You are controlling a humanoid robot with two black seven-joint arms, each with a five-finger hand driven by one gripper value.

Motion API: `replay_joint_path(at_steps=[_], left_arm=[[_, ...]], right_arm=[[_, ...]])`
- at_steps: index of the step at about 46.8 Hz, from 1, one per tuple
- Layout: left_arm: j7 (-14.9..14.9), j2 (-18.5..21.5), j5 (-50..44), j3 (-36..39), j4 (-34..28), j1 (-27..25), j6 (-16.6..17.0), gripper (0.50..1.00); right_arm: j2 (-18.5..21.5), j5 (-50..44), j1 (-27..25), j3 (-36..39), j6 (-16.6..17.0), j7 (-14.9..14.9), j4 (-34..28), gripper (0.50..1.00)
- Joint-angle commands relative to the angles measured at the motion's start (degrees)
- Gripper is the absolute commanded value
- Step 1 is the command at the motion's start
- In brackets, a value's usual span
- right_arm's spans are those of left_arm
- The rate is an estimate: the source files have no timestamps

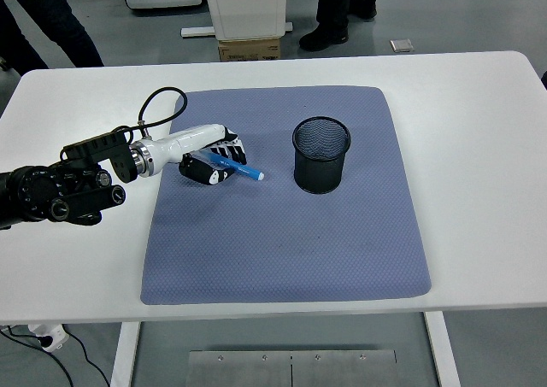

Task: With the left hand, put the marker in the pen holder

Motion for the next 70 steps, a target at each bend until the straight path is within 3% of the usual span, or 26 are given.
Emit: replay_joint_path(at_steps=[1, 28, 45, 70], left_arm=[[-0.02, -0.01, -0.75, -0.08, 0.08, -0.11, -0.01, 0.500], [-0.46, -0.10, -7.25, -2.01, 0.00, -2.22, -0.71, 0.500], [-0.64, -0.10, -8.92, -4.91, 0.00, -4.60, -3.26, 0.500], [-0.64, -4.76, -13.93, -11.32, 0.00, -6.44, -7.04, 0.500]], right_arm=[[0.00, -0.01, 0.00, -0.07, -0.03, 0.00, 0.00, 1.000], [0.00, 0.08, 0.00, 0.02, -0.03, 0.00, 0.00, 1.000], [0.00, -0.01, 0.00, 0.02, -0.03, 0.00, 0.00, 1.000], [0.00, -0.01, 0.00, 0.02, -0.03, 0.00, 0.00, 1.000]])
